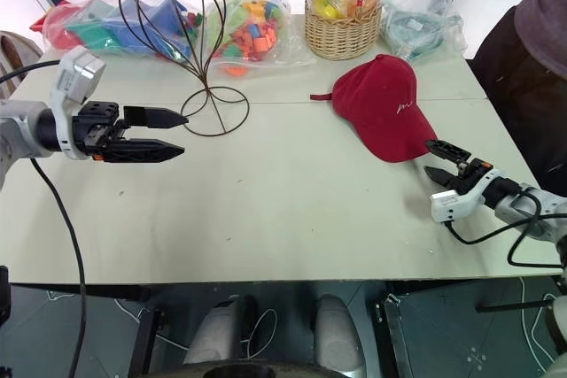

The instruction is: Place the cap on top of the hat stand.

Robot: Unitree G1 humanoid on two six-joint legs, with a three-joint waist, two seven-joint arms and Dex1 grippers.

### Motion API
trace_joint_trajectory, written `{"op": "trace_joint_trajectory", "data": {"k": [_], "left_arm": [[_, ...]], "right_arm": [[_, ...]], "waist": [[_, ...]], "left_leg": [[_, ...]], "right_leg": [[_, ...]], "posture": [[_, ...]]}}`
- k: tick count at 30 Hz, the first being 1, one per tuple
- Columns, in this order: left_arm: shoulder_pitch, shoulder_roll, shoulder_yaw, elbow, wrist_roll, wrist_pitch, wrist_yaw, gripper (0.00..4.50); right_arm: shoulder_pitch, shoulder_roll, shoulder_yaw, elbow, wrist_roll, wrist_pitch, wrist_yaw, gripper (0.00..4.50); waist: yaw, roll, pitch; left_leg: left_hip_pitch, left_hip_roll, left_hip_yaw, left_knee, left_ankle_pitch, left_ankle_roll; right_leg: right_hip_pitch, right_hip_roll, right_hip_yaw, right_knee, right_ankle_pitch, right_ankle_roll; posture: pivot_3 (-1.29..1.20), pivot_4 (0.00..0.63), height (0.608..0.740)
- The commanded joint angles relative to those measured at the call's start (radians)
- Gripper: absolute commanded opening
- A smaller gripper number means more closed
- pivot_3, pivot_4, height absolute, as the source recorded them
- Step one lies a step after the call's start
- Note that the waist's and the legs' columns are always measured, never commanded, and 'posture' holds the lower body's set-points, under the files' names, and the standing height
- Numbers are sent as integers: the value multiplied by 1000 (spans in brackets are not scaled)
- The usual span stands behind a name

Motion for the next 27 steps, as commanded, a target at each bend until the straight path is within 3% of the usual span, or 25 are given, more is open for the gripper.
{"op": "trace_joint_trajectory", "data": {"k": [1, 7, 14, 17, 24, 27], "left_arm": [[11, 16, 29, -25, -6, -7, -7, 4500], [39, 22, 44, -44, -10, -11, 1, 4500], [65, 23, 59, -43, -2, -27, 4, 4500], [77, 23, 68, -42, -4, -32, 9, 4500], [113, 23, 90, -33, 1, -57, 13, 4500], [122, 21, 98, -31, 1, -63, 21, 4500]], "right_arm": [[-83, 36, 92, 94, -68, 65, -114, 4453], [-242, 140, 265, 199, -164, 127, -252, 4453], [-344, 230, 385, 264, -191, 157, -339, 4453], [-372, 268, 405, 285, -172, 160, -340, 3612], [-388, 311, 425, 298, -144, 167, -347, 53], [-388, 327, 415, 299, -117, 176, -341, 53]], "waist": [[-2, -1, 0], [-24, -16, -1], [-29, -18, -2], [-35, -20, -2], [-51, -20, -2], [-51, -20, -2]], "left_leg": [[1, 0, 0, 0, 0, 0], [11, 1, 0, -2, -1, 2], [12, 2, 0, -2, -1, 2], [12, 2, 0, -2, -1, 2], [13, 5, 0, -3, -1, 2], [13, 8, 0, -3, -2, 3]], "right_leg": [[0, 0, 1, 0, 0, 0], [9, 1, 3, 0, 0, 0], [9, 3, 5, 0, 1, -2], [8, 4, 6, 0, 1, -2], [8, 7, 7, 0, 2, -3], [7, 10, 7, -1, 3, -5]], "posture": [[0, 150, 740], [0, 150, 740], [0, 150, 740], [0, 150, 740], [0, 150, 740], [0, 150, 740]]}}
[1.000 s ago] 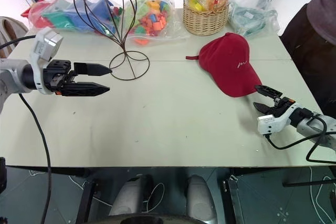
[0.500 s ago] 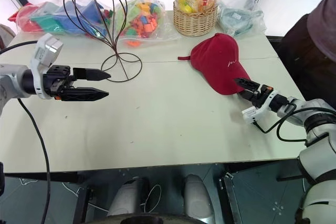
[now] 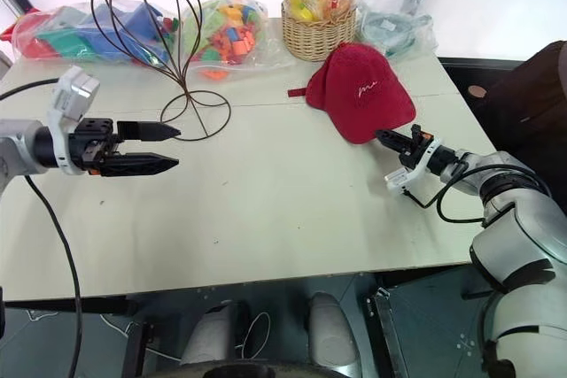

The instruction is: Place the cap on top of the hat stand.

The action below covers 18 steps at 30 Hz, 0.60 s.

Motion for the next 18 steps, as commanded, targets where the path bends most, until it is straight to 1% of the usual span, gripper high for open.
{"op": "trace_joint_trajectory", "data": {"k": [1, 3, 7, 9, 11, 14, 16, 18], "left_arm": [[0, 12, 49, -6, -5, -21, 3, 4500], [1, 13, 53, -9, -7, -20, 6, 4500], [-8, 16, 69, -32, -12, -7, 37, 4500], [-21, 28, 89, -51, -24, 12, 60, 4500], [-39, 49, 115, -61, -36, 32, 78, 4500], [-66, 84, 147, -58, -51, 58, 96, 4500], [-89, 106, 162, -54, -59, 73, 105, 4500], [-111, 122, 177, -50, -72, 86, 113, 4500]], "right_arm": [[0, 54, 0, -17, 52, 13, -3, 53], [1, 60, -3, -22, 67, 19, 3, 53], [3, 62, -63, -30, 153, 39, 51, 53], [-1, 46, -122, -67, 223, 50, 78, 53], [3, 17, -202, -154, 308, 72, 121, 53], [59, -42, -338, -394, 423, 146, 242, 53], [132, -75, -451, -655, 489, 240, 377, 53], [185, -79, -556, -925, 530, 357, 536, 53]], "waist": [[-1, 0, 0], [-1, 0, 0], [-1, 0, 0], [1, 1, 1], [4, 4, 2], [19, 7, 4], [34, 8, 5], [49, 8, 5]], "left_leg": [[0, 1, 0, 0, 0, 0], [0, 3, 0, 0, -1, 1], [0, 6, 1, 0, -1, 1], [0, 7, 1, -1, -1, 1], [-2, 7, 2, -2, 0, 1], [-6, 7, 2, -2, 0, 0], [-10, 7, 3, -2, 0, -1], [-13, 7, 3, -1, 0, -1]], "right_leg": [[0, 1, 0, 0, 0, -1], [-1, 3, 0, 0, 1, -1], [-2, 7, 1, 0, 2, -3], [-3, 8, 2, 0, 2, -3], [-6, 7, 3, 0, 2, -3], [-9, 7, 3, 1, 2, -3], [-15, 7, 5, 1, 2, -3], [-17, 7, 4, 0, 2, -3]], "posture": [[0, 150, 740], [0, 150, 740], [0, 150, 740], [0, 150, 740], [0, 150, 740], [0, 150, 740], [0, 150, 740], [0, 150, 740]]}}
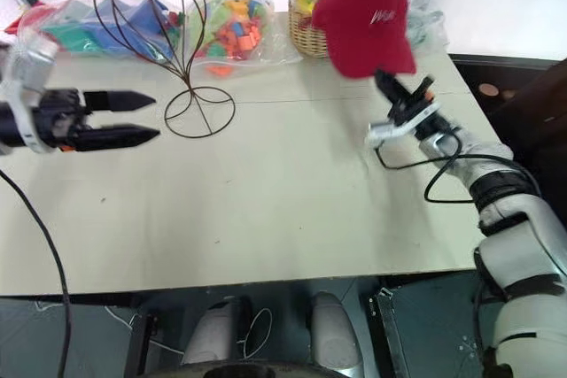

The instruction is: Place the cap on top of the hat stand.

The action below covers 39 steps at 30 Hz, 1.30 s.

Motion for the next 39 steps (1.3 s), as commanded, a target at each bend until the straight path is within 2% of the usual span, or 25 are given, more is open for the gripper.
{"op": "trace_joint_trajectory", "data": {"k": [1, 4, 6, 11, 20, 28, 39], "left_arm": [[-41, 31, 54, -9, -32, 21, 17, 4500], [-52, 38, 74, 6, -38, 23, 20, 4500], [-52, 56, 87, 30, -32, 9, 7, 4500], [-57, 128, 125, 137, 0, -42, -46, 4500], [-18, 210, 189, 274, 57, -122, -92, 4500], [38, 189, 261, 226, 32, -100, -52, 4500], [45, 130, 272, 210, 9, -114, -2, 4500]], "right_arm": [[38, -8, -183, -406, 99, 181, 229, 53], [25, 37, -252, -593, 111, 290, 381, 53], [-24, 99, -252, -677, 110, 333, 468, 53], [-153, 292, -208, -746, 132, 379, 610, 53], [-258, 524, -125, -611, 131, 329, 595, 53], [-349, 695, -50, -451, 108, 322, 545, 53], [-351, 745, 52, -378, 82, 331, 666, 53]], "waist": [[13, 1, 0], [17, 1, 0], [17, 1, 0], [14, 1, 1], [14, 0, 0], [12, 0, 0], [13, -1, 0]], "left_leg": [[0, 0, 0, 0, 0, 0], [-2, 0, 0, 1, -1, 1], [-2, 0, 0, 3, -1, 1], [-4, 0, -1, 3, -1, 2], [-7, 0, 0, 3, -1, 1], [-9, 1, 1, 3, -1, 1], [-9, 1, 1, 3, -1, 1]], "right_leg": [[0, 0, 0, 0, 0, 0], [-1, 0, -1, 0, 0, 0], [0, 0, -1, 0, 0, 0], [-4, 1, -2, 2, 0, 0], [-6, 0, -2, 2, 0, -1], [-10, 1, -2, 4, 0, -1], [-10, 1, -2, 5, 1, -1]], "posture": [[0, 150, 740], [0, 150, 740], [0, 150, 740], [0, 150, 740], [0, 150, 740], [0, 150, 740], [0, 150, 740]]}}
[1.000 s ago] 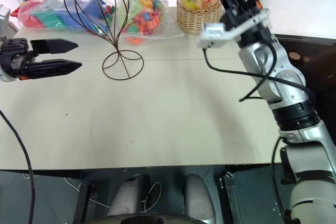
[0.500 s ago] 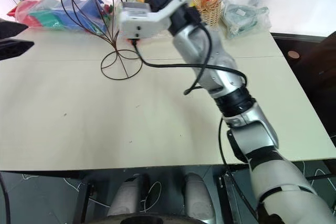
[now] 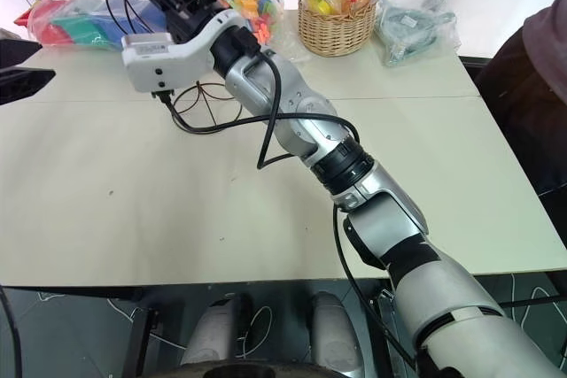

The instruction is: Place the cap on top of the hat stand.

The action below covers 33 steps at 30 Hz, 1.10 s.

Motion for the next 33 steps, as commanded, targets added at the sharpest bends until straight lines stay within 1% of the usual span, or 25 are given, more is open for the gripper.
{"op": "trace_joint_trajectory", "data": {"k": [1, 7, 12, 19, 23, 33], "left_arm": [[-26, -9, 29, -9, -17, -18, 14, 4500], [-39, -42, 9, -5, -11, -34, 21, 4500], [-46, -63, -2, 5, -6, -49, 25, 4500], [-82, -80, -41, 41, 11, -67, 20, 4500], [-113, -93, -78, 62, 22, -78, 13, 4500], [-175, -109, -129, 94, 40, -90, 8, 4500]], "right_arm": [[-22, 11, 19, 8, -25, 5, 19, 53], [-34, -8, 30, 69, -58, 19, 15, 53], [-21, -18, 33, 53, -78, 33, 36, 53], [55, -17, 53, -80, -91, 40, 116, 53], [137, -38, 60, -191, -98, 41, 181, 53], [257, -81, 48, -282, -122, 54, 238, 53]], "waist": [[-1, 0, 0], [-1, 0, 0], [0, 0, 0], [0, 0, 0], [1, 0, 0], [1, 0, 0]], "left_leg": [[0, 0, 0, 0, 0, 0], [0, 0, 0, 0, 0, 0], [0, 0, 0, 0, 0, 0], [0, 0, 0, 0, 0, 0], [0, 0, 0, 0, 0, 0], [0, 0, 0, 1, 0, 0]], "right_leg": [[0, 0, 0, 0, 0, 0], [-1, 0, 0, 1, 0, 0], [-1, 0, 0, 1, 0, 0], [-1, 0, 0, 1, 0, 0], [0, 0, 0, 1, 0, 0], [0, 0, 0, 2, 0, 0]], "posture": [[0, 150, 740], [0, 150, 740], [0, 150, 740], [0, 150, 740], [0, 150, 740], [0, 150, 740]]}}
